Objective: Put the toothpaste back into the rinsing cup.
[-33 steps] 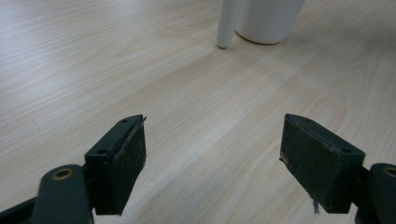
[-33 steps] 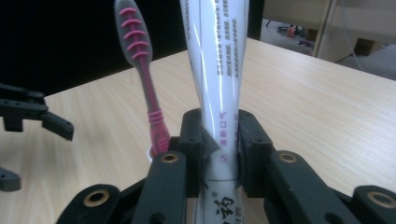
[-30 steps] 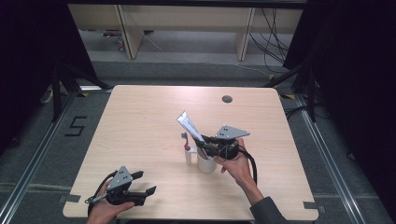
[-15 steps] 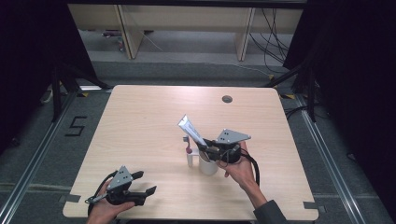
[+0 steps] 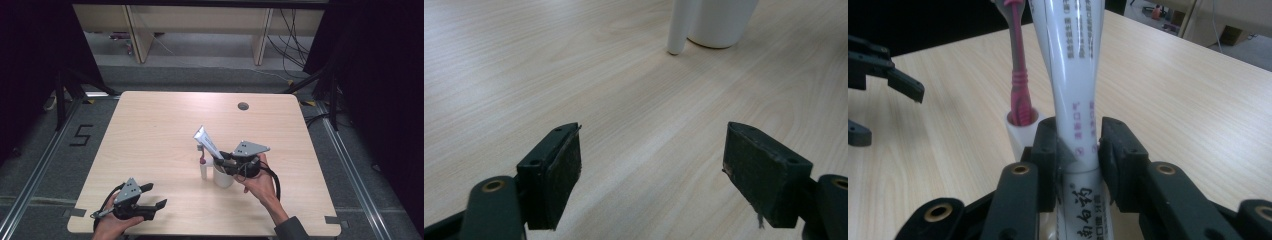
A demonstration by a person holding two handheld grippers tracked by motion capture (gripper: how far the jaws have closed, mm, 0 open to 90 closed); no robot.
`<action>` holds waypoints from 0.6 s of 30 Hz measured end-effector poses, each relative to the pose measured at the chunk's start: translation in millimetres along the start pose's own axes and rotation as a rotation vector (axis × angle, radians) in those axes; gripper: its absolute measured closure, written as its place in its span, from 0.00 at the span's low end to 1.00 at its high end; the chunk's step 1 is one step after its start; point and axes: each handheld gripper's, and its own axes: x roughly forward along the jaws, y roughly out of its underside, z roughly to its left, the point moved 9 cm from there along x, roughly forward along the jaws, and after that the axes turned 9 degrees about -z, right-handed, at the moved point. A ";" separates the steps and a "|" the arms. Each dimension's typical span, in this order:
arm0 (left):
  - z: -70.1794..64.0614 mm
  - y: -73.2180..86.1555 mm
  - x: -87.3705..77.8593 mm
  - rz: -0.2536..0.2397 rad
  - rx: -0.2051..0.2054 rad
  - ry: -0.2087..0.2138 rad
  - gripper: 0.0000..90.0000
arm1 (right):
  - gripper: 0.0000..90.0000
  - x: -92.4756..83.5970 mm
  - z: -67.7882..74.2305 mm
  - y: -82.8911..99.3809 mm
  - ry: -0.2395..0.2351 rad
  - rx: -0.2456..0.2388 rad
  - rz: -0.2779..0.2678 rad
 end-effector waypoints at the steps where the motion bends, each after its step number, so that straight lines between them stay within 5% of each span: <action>1: -0.3 0.4 -0.2 0.001 0.005 0.007 0.25 | 0.79 -1.7 0.4 1.2 -0.001 0.006 0.014; 6: -0.3 1.2 -0.1 0.007 0.007 0.007 0.25 | 0.82 -6.3 2.7 11.3 -0.004 0.020 0.063; 13: -0.6 0.8 -0.3 0.003 0.005 0.007 0.25 | 0.83 -7.8 -0.2 10.3 0.008 -0.041 0.052; 18: -0.6 0.7 -0.7 0.005 0.014 0.013 0.25 | 0.82 -9.2 1.6 11.5 0.011 0.002 0.060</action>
